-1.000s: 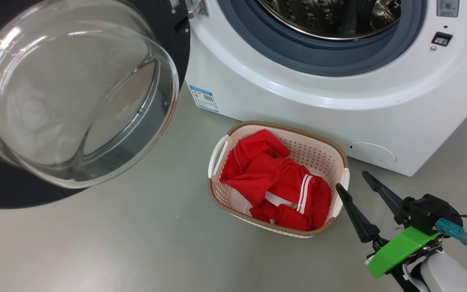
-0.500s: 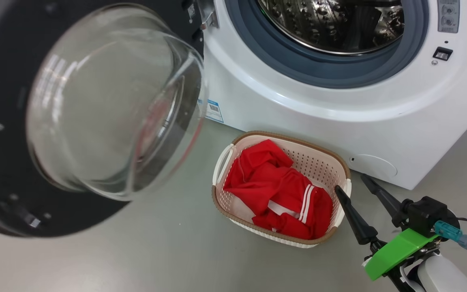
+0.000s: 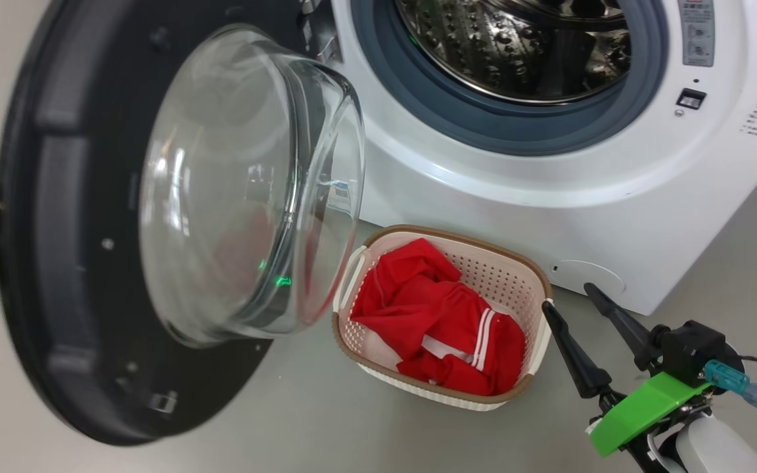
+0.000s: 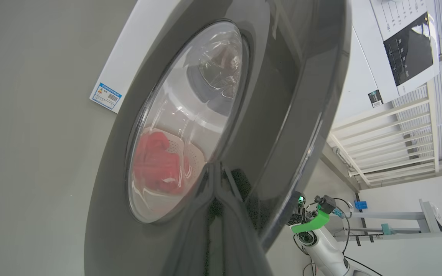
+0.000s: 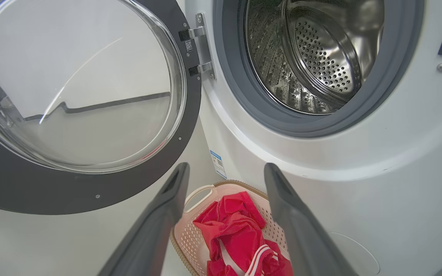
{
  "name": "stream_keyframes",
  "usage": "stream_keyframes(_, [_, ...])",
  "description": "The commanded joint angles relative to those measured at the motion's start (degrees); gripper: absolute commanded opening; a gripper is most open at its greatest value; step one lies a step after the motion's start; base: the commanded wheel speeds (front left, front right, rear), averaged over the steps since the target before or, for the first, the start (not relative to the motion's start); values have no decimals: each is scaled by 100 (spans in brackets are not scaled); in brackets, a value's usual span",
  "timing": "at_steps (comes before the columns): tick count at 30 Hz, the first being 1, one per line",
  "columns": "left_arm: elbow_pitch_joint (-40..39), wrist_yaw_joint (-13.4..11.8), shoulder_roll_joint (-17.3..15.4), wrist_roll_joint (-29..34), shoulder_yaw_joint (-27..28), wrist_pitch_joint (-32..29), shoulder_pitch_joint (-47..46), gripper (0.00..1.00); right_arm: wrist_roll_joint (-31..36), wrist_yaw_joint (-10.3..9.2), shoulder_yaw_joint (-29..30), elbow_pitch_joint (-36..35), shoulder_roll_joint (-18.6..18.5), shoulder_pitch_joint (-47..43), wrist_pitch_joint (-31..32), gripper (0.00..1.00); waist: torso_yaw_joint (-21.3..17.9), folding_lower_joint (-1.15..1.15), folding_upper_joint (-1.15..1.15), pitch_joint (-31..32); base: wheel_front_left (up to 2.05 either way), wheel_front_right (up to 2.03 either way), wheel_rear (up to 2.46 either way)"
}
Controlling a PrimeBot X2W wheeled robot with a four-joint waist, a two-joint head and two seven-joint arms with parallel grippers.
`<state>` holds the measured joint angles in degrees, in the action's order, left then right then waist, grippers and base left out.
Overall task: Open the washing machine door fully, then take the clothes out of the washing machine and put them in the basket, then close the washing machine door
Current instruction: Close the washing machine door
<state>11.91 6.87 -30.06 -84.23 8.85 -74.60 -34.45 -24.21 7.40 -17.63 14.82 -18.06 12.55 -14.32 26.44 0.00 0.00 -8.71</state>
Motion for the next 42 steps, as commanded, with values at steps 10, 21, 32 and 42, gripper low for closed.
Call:
stream_keyframes(10, [-1600, 61, 251, -397, -405, -291, 214, 0, 61, 9, 70, -198, 53, -125, -68, 100, -534, 0, 0, -16, 0, 0, 0])
stream_keyframes(21, [-1764, 61, 753, -109, -875, 142, -177, 0, 111, 9, 293, -278, 132, -89, -68, 100, -1155, 0, 0, -183, 0, 0, 0])
stream_keyframes(32, [-1529, 61, 1149, 130, -1233, 793, -796, 0, 178, 9, 477, -376, 275, 61, -68, 100, -1928, 0, 0, -498, 0, 0, 0])
stream_keyframes(42, [-1001, 61, 1102, 312, -1276, 1469, -1370, 0, 217, 9, 584, -437, 499, 185, -68, 100, -2562, 0, 0, -739, 0, 0, 0])
